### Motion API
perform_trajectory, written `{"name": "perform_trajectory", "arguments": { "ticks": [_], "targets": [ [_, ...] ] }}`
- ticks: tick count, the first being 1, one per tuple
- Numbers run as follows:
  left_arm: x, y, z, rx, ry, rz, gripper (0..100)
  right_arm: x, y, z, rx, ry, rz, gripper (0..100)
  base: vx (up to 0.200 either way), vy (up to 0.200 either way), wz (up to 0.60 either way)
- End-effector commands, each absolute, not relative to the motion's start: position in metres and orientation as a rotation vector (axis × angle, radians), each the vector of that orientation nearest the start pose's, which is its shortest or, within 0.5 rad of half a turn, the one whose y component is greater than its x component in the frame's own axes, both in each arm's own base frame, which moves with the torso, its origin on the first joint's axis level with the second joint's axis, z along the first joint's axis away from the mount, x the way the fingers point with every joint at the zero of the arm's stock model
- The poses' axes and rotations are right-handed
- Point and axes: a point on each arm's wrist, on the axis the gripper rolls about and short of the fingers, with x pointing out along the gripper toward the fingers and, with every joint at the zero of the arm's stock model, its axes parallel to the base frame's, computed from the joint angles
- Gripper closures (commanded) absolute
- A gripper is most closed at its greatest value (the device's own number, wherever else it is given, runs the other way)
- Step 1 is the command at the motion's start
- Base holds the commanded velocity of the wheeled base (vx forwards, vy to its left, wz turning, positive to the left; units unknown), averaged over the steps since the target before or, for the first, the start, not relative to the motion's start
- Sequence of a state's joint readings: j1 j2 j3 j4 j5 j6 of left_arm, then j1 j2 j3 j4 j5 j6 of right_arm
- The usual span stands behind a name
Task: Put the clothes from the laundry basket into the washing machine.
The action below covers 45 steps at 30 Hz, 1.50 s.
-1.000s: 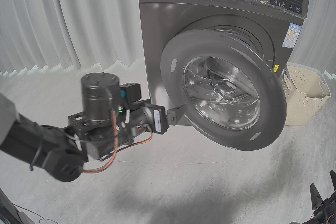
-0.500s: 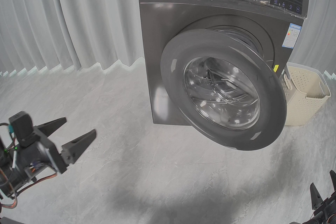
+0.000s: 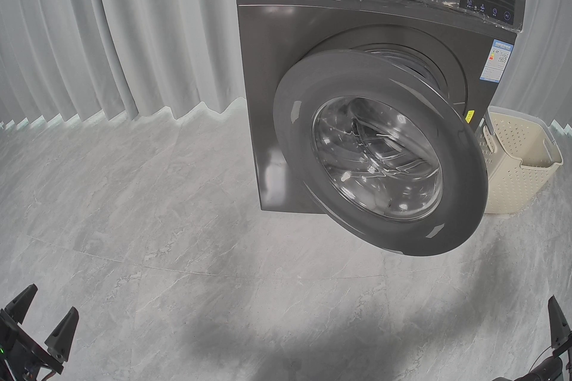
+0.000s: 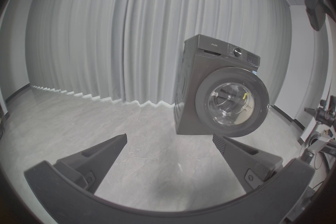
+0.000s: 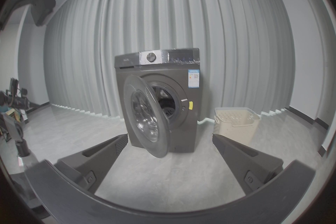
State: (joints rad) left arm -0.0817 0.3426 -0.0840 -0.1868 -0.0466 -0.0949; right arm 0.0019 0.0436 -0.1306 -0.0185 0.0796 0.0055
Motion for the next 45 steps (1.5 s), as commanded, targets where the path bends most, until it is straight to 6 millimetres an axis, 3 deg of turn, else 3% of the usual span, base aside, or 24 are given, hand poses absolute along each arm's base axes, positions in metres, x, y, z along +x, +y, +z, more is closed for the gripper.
{"name": "perform_trajectory", "arguments": {
  "ticks": [1, 4, 5, 6, 12, 16, 25, 28, 31, 40, 45],
  "targets": [
    [-0.017, -0.003, 0.085, -0.140, 0.031, -0.049, 0, 0.010, 0.006, 0.156, 0.022, 0.122, 0.264, 0, 0.000, 0.000, 0.00],
    [-0.017, -0.002, 0.084, -0.121, 0.034, 0.022, 0, 0.043, 0.007, 0.172, 0.009, 0.165, 0.279, 0, 0.000, 0.000, 0.00],
    [-0.017, -0.002, 0.084, -0.121, 0.034, 0.022, 0, 0.043, 0.007, 0.172, 0.009, 0.165, 0.279, 0, 0.000, 0.000, 0.00],
    [-0.018, -0.002, 0.085, -0.106, 0.047, 0.012, 0, 0.068, 0.009, 0.178, 0.000, 0.181, 0.298, 0, 0.000, 0.000, 0.00],
    [-0.023, 0.001, 0.084, -0.103, 0.038, 0.031, 0, 0.121, 0.023, 0.178, 0.001, 0.223, 0.384, 0, 0.000, 0.000, 0.00],
    [-0.025, -0.001, 0.082, -0.090, -0.017, -0.030, 0, 0.133, 0.032, 0.175, -0.005, 0.252, 0.431, 0, 0.000, 0.000, 0.00],
    [-0.022, 0.001, 0.080, -0.063, -0.016, 0.076, 0, 0.140, 0.038, 0.176, -0.019, 0.264, 0.402, 0, 0.000, 0.000, 0.00],
    [-0.020, -0.001, 0.076, 0.001, 0.040, -0.060, 0, 0.142, 0.039, 0.181, -0.019, 0.247, 0.403, 0, 0.000, 0.000, 0.00],
    [-0.021, -0.001, 0.076, -0.013, 0.026, -0.029, 0, 0.147, 0.040, 0.183, -0.017, 0.248, 0.401, 0, 0.000, 0.000, 0.00],
    [-0.023, 0.000, 0.076, -0.017, 0.003, -0.020, 0, 0.193, 0.048, 0.172, -0.016, 0.283, 0.379, 0, 0.000, 0.000, 0.00],
    [-0.023, 0.000, 0.076, -0.023, 0.003, -0.020, 0, 0.215, 0.045, 0.172, -0.026, 0.223, 0.255, 0, 0.000, 0.000, 0.00]
  ]
}}
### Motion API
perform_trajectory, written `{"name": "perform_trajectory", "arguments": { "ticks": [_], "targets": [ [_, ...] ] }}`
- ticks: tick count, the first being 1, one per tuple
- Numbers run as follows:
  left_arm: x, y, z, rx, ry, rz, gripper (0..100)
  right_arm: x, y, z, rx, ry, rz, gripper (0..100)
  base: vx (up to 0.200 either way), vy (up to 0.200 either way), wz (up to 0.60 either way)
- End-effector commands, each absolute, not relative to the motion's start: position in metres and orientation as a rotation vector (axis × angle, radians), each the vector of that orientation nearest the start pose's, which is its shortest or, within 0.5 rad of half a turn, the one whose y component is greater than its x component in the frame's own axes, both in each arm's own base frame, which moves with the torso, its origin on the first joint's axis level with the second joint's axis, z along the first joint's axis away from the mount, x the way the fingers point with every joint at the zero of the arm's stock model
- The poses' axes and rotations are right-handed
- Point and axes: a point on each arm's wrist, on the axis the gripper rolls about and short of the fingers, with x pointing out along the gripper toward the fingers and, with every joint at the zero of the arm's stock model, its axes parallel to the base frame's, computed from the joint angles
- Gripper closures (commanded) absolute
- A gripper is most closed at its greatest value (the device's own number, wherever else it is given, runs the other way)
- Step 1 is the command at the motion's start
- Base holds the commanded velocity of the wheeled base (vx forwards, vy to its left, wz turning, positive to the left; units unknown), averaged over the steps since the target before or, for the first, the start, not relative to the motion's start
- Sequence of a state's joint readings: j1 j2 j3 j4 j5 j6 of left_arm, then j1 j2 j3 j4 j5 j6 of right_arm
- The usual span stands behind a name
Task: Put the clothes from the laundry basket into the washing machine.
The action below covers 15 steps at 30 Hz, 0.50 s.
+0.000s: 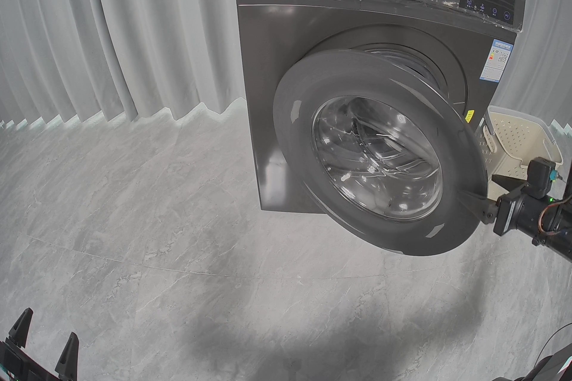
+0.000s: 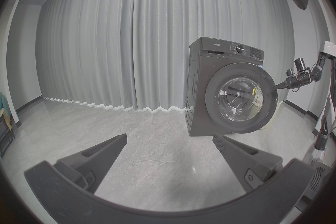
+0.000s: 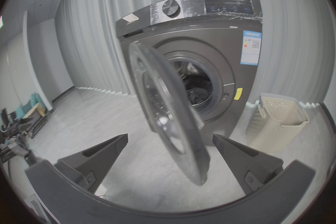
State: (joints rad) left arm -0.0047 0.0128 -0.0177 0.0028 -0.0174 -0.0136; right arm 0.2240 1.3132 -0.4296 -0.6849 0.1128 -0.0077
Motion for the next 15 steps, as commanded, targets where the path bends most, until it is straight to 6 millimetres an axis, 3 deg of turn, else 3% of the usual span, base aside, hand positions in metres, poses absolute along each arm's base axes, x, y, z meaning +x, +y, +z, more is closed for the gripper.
{"name": "perform_trajectory", "arguments": {
  "ticks": [1, 6, 12, 15],
  "targets": [
    [-0.023, 0.000, 0.076, -0.023, 0.003, -0.020, 0, 0.215, 0.045, 0.172, -0.026, 0.221, 0.250, 0, 0.000, 0.000, 0.00],
    [-0.023, 0.000, 0.076, -0.020, 0.003, -0.018, 0, 0.222, 0.029, 0.180, -0.020, 0.179, 0.160, 0, 0.000, 0.000, 0.00],
    [-0.023, 0.000, 0.076, -0.018, 0.003, -0.018, 0, 0.232, -0.008, 0.200, -0.014, 0.104, -0.004, 0, 0.000, 0.000, 0.00],
    [-0.023, 0.000, 0.076, -0.017, 0.003, -0.018, 0, 0.233, -0.016, 0.200, -0.013, 0.106, -0.036, 0, 0.000, -0.200, 0.00]
  ]
}}
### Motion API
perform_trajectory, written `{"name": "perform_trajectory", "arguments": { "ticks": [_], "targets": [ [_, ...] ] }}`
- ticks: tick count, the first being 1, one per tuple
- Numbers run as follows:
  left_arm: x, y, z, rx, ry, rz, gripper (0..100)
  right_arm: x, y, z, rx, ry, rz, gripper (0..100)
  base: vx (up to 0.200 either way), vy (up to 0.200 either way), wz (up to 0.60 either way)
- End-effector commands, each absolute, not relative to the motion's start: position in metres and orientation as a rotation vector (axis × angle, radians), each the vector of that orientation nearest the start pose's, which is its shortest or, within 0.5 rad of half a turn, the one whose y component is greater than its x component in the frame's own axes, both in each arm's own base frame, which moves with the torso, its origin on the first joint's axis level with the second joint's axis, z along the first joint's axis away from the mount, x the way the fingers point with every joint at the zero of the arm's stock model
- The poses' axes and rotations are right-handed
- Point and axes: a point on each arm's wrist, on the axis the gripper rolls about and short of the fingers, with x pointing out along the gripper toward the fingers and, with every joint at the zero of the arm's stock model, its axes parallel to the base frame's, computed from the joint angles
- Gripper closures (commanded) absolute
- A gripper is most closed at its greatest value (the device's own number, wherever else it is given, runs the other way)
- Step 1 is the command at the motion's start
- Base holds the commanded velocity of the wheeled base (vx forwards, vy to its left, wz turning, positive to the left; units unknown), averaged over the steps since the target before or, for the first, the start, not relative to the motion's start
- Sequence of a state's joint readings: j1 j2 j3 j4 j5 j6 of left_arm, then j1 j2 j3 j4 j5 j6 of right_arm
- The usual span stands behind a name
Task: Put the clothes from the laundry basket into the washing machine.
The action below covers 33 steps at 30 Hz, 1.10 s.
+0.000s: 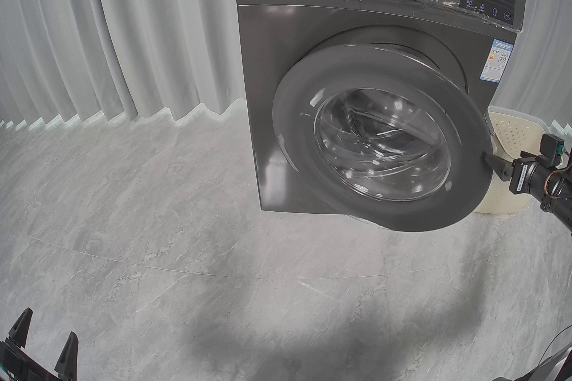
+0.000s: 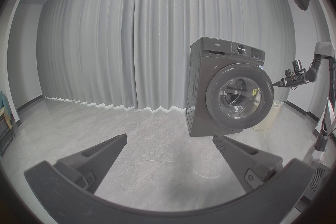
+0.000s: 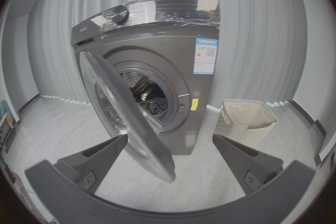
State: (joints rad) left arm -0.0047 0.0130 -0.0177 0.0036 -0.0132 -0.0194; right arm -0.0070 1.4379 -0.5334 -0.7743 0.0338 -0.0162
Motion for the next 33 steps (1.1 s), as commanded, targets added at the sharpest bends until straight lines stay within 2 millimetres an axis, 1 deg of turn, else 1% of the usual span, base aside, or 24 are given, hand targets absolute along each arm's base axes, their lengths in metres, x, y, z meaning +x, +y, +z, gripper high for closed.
{"name": "perform_trajectory", "arguments": {
  "ticks": [1, 3, 5, 6, 7, 8, 9, 10, 12, 13, 15, 17, 24, 27, 29, 33],
  "targets": [
    [-0.023, 0.000, 0.076, -0.017, 0.003, -0.018, 0, 0.233, -0.016, 0.200, -0.013, 0.106, -0.036, 0, 0.000, -0.200, 0.00],
    [-0.023, 0.000, 0.076, -0.017, 0.003, -0.020, 0, 0.227, -0.014, 0.193, -0.011, 0.132, -0.017, 0, 0.000, -0.200, 0.00],
    [-0.023, 0.000, 0.076, -0.017, 0.003, -0.018, 0, 0.220, -0.003, 0.183, -0.013, 0.165, 0.037, 0, 0.000, -0.200, 0.00],
    [-0.023, 0.000, 0.076, -0.018, 0.003, -0.018, 0, 0.213, 0.005, 0.179, -0.016, 0.179, 0.084, 0, 0.000, -0.200, 0.00],
    [-0.023, 0.000, 0.076, -0.018, 0.003, -0.018, 0, 0.213, 0.005, 0.179, -0.016, 0.179, 0.084, 0, 0.000, -0.200, 0.00],
    [-0.023, 0.000, 0.076, -0.018, 0.003, -0.018, 0, 0.199, 0.024, 0.168, -0.022, 0.212, 0.199, 0, 0.000, -0.200, 0.00],
    [-0.023, 0.000, 0.076, -0.018, 0.003, -0.018, 0, 0.199, 0.024, 0.168, -0.022, 0.212, 0.199, 0, 0.000, -0.200, 0.00],
    [-0.023, 0.000, 0.076, -0.018, 0.002, -0.018, 0, 0.183, 0.040, 0.160, -0.030, 0.236, 0.308, 0, 0.000, -0.200, 0.00],
    [-0.023, 0.000, 0.076, -0.020, 0.003, -0.017, 0, 0.172, 0.053, 0.153, -0.039, 0.263, 0.382, 0, 0.000, -0.200, 0.00],
    [-0.023, 0.000, 0.076, -0.020, 0.003, -0.017, 0, 0.170, 0.056, 0.151, -0.042, 0.268, 0.404, 0, 0.000, -0.200, 0.00],
    [-0.023, 0.000, 0.076, -0.021, 0.003, -0.017, 0, 0.166, 0.063, 0.148, -0.045, 0.279, 0.451, 0, 0.000, -0.200, 0.00],
    [-0.023, 0.000, 0.076, -0.020, 0.003, -0.017, 0, 0.166, 0.067, 0.148, -0.046, 0.279, 0.475, 0, 0.000, 0.000, 0.00],
    [-0.023, 0.000, 0.076, -0.017, 0.003, -0.018, 0, 0.169, 0.071, 0.149, -0.045, 0.279, 0.488, 0, 0.000, 0.000, 0.00],
    [-0.023, 0.000, 0.076, -0.015, 0.002, -0.018, 0, 0.167, 0.076, 0.149, -0.037, 0.282, 0.514, 0, 0.000, 0.000, 0.00],
    [-0.023, 0.000, 0.076, -0.014, 0.003, -0.018, 0, 0.167, 0.077, 0.150, -0.026, 0.282, 0.523, 0, 0.000, -0.200, 0.00],
    [-0.023, 0.000, 0.076, -0.014, 0.002, -0.018, 0, 0.167, 0.089, 0.151, 0.053, 0.305, 0.563, 0, 0.000, -0.200, 0.00]
  ]
}}
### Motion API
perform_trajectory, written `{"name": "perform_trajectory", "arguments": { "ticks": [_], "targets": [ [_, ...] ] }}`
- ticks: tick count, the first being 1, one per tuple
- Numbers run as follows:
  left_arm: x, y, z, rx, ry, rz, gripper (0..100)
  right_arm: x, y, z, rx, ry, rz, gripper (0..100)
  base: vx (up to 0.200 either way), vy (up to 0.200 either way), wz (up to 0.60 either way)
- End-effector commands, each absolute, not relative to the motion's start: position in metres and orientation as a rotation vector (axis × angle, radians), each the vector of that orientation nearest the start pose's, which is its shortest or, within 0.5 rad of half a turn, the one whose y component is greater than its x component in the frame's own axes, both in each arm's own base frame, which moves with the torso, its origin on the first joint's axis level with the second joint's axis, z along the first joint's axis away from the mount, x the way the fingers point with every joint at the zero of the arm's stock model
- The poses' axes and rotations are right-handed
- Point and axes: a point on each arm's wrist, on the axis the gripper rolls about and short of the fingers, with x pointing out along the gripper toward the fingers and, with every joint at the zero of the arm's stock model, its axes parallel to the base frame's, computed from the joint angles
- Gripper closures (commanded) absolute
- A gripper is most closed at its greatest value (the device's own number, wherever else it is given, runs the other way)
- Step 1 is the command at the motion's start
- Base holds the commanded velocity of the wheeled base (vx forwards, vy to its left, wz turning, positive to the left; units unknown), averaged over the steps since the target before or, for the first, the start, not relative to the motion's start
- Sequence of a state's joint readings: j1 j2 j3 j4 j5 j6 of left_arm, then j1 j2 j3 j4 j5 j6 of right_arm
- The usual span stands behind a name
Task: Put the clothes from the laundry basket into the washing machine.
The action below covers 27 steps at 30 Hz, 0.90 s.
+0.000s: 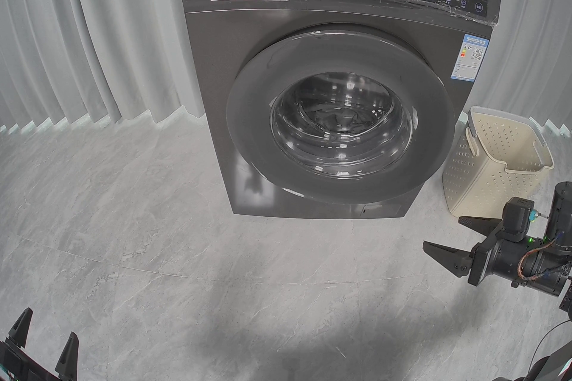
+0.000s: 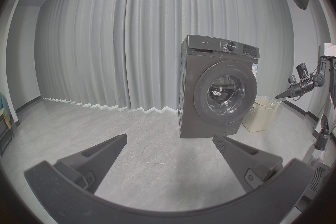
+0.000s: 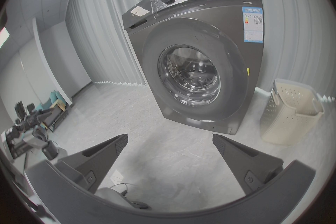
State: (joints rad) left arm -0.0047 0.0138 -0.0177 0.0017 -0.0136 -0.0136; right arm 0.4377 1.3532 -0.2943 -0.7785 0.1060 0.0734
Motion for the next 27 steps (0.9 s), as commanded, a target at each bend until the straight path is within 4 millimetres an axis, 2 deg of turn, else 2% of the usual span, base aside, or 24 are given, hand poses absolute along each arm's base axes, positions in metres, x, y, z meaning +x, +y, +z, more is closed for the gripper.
{"name": "perform_trajectory", "arguments": {
  "ticks": [1, 6, 15, 20, 27],
  "targets": [
    [-0.023, 0.000, 0.076, -0.014, 0.002, -0.018, 0, 0.169, 0.091, 0.150, 0.068, 0.317, 0.560, 0, 0.000, -0.200, 0.00],
    [-0.023, 0.000, 0.076, -0.009, 0.002, -0.018, 0, 0.175, 0.095, 0.144, 0.079, 0.333, 0.558, 0, 0.000, -0.200, 0.00],
    [-0.023, 0.000, 0.075, -0.006, 0.003, -0.015, 0, 0.182, 0.112, 0.138, 0.095, 0.299, 0.612, 0, 0.000, 0.000, 0.00],
    [-0.023, 0.000, 0.075, -0.006, 0.003, -0.015, 0, 0.178, 0.120, 0.138, 0.093, 0.297, 0.622, 0, 0.200, 0.000, 0.00],
    [-0.023, 0.000, 0.075, -0.005, 0.003, -0.014, 0, 0.178, 0.120, 0.136, 0.111, 0.308, 0.609, 0, 0.200, 0.000, 0.00]
  ]
}}
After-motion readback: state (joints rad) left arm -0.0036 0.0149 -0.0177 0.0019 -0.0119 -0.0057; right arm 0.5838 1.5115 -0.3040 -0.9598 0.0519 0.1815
